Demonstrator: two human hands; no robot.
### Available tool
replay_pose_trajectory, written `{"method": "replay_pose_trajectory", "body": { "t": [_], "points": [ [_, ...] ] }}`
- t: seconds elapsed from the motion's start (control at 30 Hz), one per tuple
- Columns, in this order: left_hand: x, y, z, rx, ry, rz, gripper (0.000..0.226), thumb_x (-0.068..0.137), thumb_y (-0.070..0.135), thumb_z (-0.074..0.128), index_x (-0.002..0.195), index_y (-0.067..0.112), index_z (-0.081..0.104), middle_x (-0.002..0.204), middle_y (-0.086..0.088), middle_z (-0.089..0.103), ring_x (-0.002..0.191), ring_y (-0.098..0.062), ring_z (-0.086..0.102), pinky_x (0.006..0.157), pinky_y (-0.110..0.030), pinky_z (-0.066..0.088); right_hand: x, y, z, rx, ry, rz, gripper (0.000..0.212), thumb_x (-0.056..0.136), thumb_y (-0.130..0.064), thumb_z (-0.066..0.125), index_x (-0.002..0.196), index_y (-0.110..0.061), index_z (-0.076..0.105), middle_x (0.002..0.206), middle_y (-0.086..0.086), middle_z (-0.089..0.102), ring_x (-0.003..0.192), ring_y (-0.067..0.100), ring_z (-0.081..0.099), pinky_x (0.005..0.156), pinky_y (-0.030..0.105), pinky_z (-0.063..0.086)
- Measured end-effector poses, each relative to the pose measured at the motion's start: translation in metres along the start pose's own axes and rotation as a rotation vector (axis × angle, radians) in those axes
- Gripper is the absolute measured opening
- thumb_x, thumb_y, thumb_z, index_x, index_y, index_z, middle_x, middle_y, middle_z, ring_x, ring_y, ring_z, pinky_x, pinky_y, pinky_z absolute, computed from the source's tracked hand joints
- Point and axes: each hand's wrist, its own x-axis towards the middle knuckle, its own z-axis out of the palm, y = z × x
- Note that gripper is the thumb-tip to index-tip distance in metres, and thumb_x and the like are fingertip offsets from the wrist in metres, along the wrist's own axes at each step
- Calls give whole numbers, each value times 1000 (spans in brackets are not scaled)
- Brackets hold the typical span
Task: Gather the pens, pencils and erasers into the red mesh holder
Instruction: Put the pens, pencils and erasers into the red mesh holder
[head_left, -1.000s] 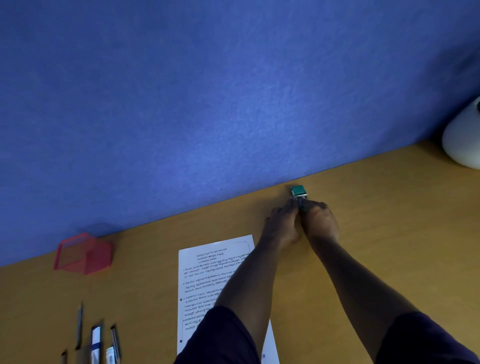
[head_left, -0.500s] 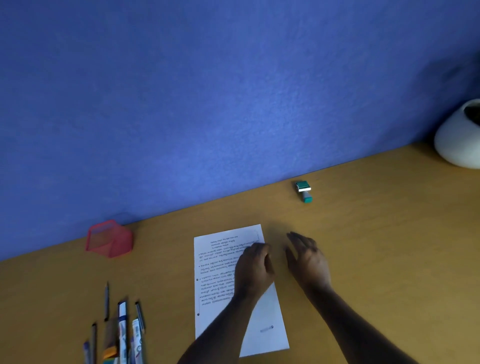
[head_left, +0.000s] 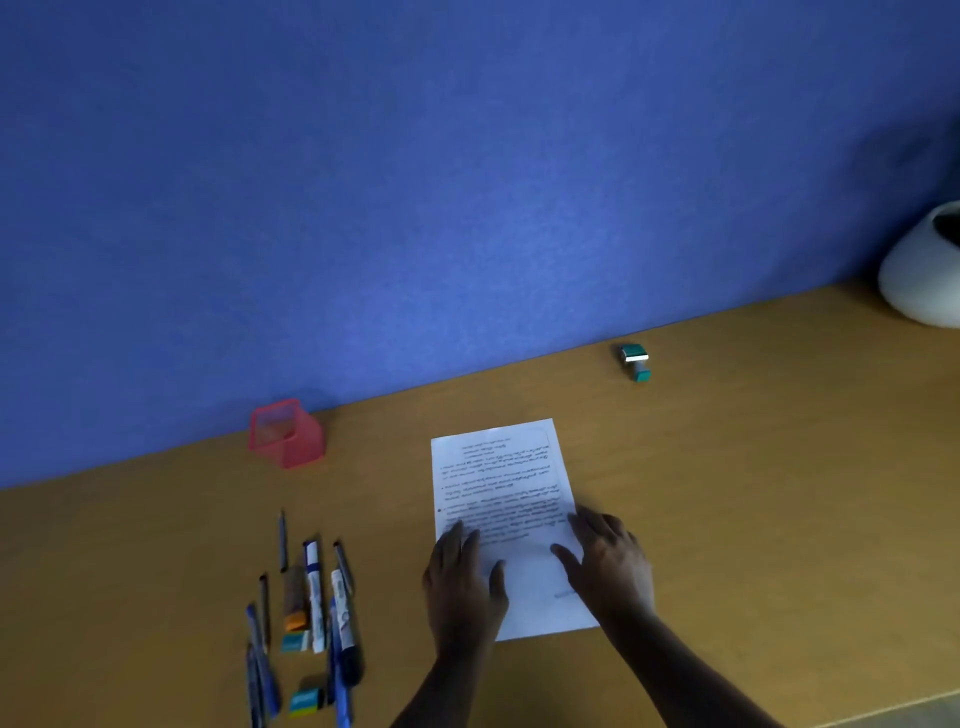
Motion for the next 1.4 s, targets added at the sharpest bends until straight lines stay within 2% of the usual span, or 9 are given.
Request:
{"method": "replay_pose_trajectory", "body": {
  "t": [0.17,0.27,0.4,0.5,0.67,0.73,0.93,1.17,1.4],
  "points": [
    [-7,-6,-6,7,-86,18,68,88,44,70,146,15,51,158,-4,42,147,-28,36,115,-47,38,-2,-2,-3,-45,-93,14,57,91,-54,60,139,-25,55,148,-7,52,131,19,50,99,36,49],
    [-7,-9,-10,35,-155,30,72,93,55,58,154,22,37,165,2,27,153,-20,21,123,-41,28,-2,-7,-5,-41,-115,70,56,92,-53,57,142,-27,51,151,-10,47,136,17,44,104,36,47],
    [-3,-19,-23,-41,-80,61,59,93,44,64,143,15,53,156,-3,45,144,-22,39,116,-39,39,-5,-28,-7,-75,-53,42,46,89,-38,67,132,-24,61,144,-6,56,129,19,52,99,37,52],
    [2,-41,-41,-69,29,74,39,89,36,69,123,18,64,133,0,62,125,-20,56,102,-36,51,-6,-57,-1,-73,-33,-66,37,86,-28,72,122,-20,69,135,-2,64,123,21,59,95,39,55],
    [12,-105,-78,-34,155,-49,23,84,14,74,107,8,70,106,-10,69,97,-32,65,81,-39,54,-14,-127,22,64,-52,-242,25,78,-17,79,103,-20,76,108,-2,75,98,20,70,77,34,59],
    [16,-133,-93,-37,183,-142,22,84,10,73,105,5,71,104,-13,69,96,-37,64,81,-42,53,-19,-156,33,91,-105,-341,26,79,-15,76,104,-22,75,105,-4,75,97,19,69,76,32,58],
    [26,-200,-129,-95,172,-337,15,89,10,64,101,5,71,101,-16,65,93,-37,60,75,-46,52,-26,-222,67,25,-239,-504,37,89,-27,59,126,-28,61,124,-7,64,117,16,57,93,32,51],
    [33,-223,-134,-114,134,-445,20,95,24,60,107,11,70,105,-10,67,98,-31,61,76,-44,54,-17,-253,87,8,-214,-564,26,98,-32,50,119,-24,63,116,-6,66,107,11,60,89,29,54],
    [56,-228,-133,-114,59,-576,25,93,35,66,99,11,71,104,-10,69,98,-31,65,74,-37,51,4,-276,90,-49,-214,-511,20,99,-33,52,107,-20,65,102,-1,66,86,10,63,73,26,55]
  ]
}}
